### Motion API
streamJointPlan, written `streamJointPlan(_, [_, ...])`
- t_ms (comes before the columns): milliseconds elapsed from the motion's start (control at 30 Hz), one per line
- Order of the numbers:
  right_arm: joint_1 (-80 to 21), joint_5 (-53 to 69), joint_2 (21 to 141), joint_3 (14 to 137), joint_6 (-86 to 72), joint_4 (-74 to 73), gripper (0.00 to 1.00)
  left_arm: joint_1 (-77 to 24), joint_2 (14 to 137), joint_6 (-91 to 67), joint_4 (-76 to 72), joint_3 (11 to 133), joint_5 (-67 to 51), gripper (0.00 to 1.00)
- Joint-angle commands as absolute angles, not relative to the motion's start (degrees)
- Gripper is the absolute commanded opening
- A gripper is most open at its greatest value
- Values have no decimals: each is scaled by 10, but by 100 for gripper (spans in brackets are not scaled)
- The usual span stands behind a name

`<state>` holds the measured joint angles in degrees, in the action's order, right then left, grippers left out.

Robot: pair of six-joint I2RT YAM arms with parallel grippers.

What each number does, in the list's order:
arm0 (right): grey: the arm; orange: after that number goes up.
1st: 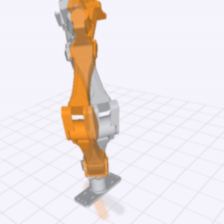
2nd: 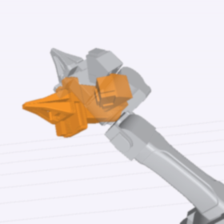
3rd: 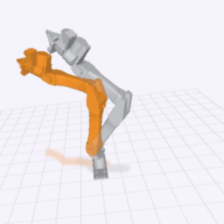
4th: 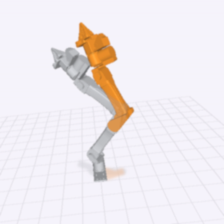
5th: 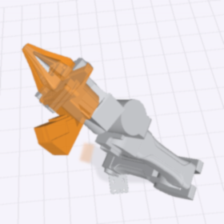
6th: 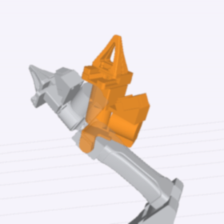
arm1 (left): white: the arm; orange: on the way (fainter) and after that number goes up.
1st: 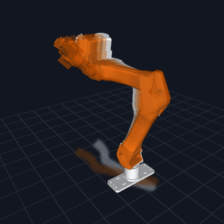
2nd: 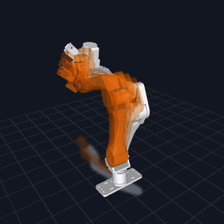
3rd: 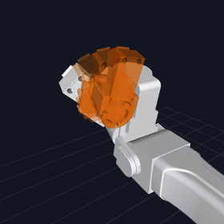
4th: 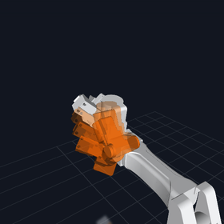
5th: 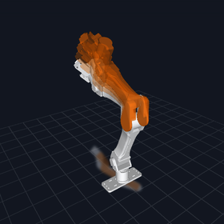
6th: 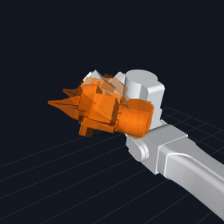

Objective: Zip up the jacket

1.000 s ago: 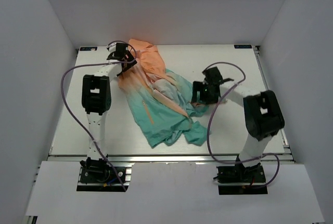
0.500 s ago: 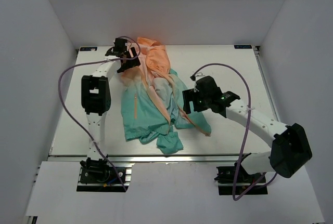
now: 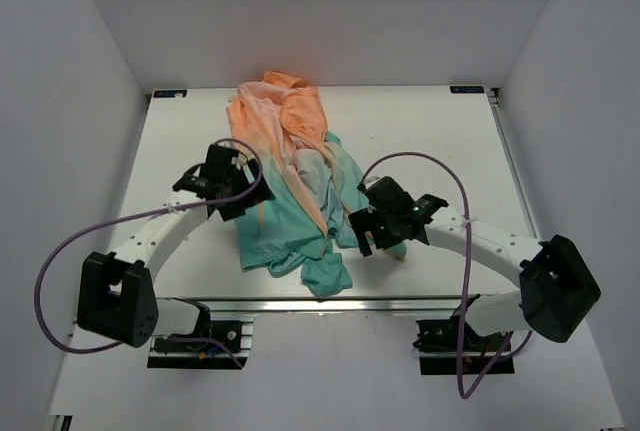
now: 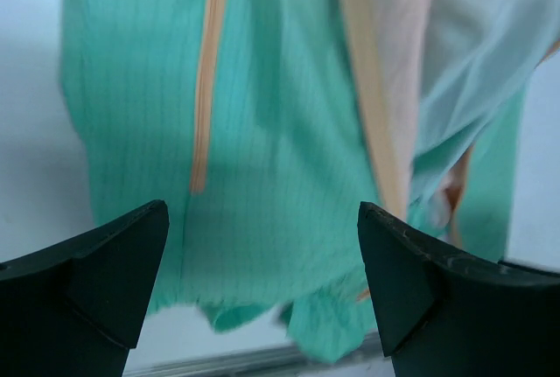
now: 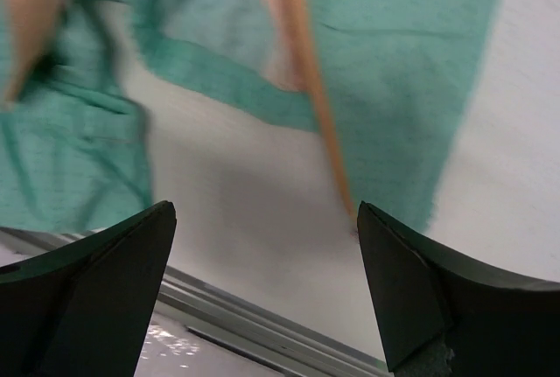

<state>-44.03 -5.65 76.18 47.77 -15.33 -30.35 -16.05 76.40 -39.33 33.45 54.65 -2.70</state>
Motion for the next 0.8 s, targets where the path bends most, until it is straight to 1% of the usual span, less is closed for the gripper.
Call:
streamJointPlan(0, [-497, -45, 780, 540, -178, -277, 89, -178, 689, -427, 373, 465, -33, 98])
streamJointPlan(100, [-545, -51, 810, 569, -226, -243, 89, -179, 633, -443, 383, 415, -46, 98])
streamJointPlan(167, [-558, -54, 828, 572, -282, -209, 89, -179, 579, -453, 394, 383, -44, 98])
streamJointPlan(200, [-562, -51, 848, 575, -297, -199, 87, -179, 579, -456, 395, 377, -43, 98])
streamJointPlan(233, [-562, -48, 859, 585, -318, -190, 86, -179, 536, -458, 400, 369, -40, 98])
streamJointPlan(267, [-562, -61, 878, 591, -330, -186, 84, -179, 524, -460, 403, 369, -40, 98])
streamJointPlan(300, [-562, -80, 886, 598, -338, -183, 78, -179, 515, -458, 406, 371, -40, 98])
streamJointPlan(367, [-562, -105, 910, 621, -362, -188, 70, -180, 497, -458, 421, 375, -35, 98])
streamJointPlan(400, [-562, -112, 918, 626, -366, -189, 60, -180, 492, -457, 426, 377, -32, 98])
streamJointPlan(433, [-562, -129, 926, 637, -369, -191, 54, -180, 489, -457, 435, 378, -28, 98])
streamJointPlan(500, [-562, -140, 952, 652, -374, -209, 47, -180, 482, -455, 440, 379, -20, 98])
streamJointPlan(567, [-561, -136, 972, 666, -373, -217, 42, -180, 478, -455, 445, 380, -18, 98])
streamJointPlan(600, [-562, -130, 976, 667, -368, -214, 34, -180, 475, -453, 444, 379, -19, 98])
streamJointPlan(633, [-562, -115, 977, 666, -367, -203, 23, -180, 474, -453, 441, 379, -20, 98])
streamJointPlan(667, [-562, -104, 981, 667, -366, -196, 15, -180, 473, -450, 439, 380, -24, 98])
streamJointPlan(700, [-562, -95, 981, 670, -360, -192, 0, -179, 473, -446, 438, 382, -29, 98])
streamJointPlan(767, [-562, -70, 976, 681, -355, -194, 0, -179, 471, -441, 437, 388, -37, 98])
